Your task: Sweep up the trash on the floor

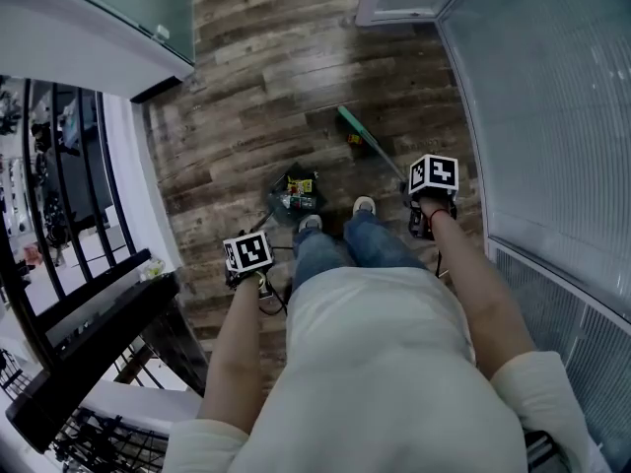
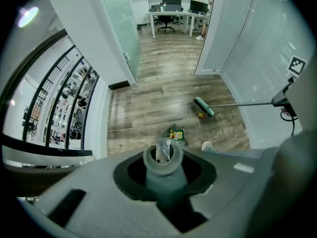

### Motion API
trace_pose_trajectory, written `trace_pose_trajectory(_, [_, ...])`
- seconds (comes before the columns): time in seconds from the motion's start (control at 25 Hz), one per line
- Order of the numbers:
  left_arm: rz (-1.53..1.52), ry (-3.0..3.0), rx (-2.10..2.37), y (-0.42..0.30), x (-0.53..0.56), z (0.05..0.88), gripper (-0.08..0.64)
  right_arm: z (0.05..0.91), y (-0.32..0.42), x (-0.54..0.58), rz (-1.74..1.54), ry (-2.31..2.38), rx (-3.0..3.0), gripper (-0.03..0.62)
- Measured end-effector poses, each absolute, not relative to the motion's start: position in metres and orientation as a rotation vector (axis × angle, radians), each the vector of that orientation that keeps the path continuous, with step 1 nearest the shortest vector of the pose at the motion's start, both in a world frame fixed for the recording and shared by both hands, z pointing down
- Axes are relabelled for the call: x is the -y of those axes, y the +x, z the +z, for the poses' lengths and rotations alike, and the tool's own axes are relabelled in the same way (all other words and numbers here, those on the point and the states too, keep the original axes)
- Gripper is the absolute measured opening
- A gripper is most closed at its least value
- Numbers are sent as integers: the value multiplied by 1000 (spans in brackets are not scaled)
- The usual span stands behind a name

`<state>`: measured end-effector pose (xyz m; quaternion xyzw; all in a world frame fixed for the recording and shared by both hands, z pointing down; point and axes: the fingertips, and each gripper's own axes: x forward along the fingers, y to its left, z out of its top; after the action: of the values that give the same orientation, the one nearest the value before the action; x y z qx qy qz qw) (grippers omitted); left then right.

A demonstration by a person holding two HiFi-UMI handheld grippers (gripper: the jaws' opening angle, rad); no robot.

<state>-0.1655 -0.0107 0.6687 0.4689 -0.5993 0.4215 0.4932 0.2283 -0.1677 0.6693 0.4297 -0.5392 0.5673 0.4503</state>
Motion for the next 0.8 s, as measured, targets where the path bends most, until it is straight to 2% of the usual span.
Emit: trace_pose_trajectory(0.8, [1075,1107,1485,-170,14,666,95,699,268,198,1304,993,1271,95])
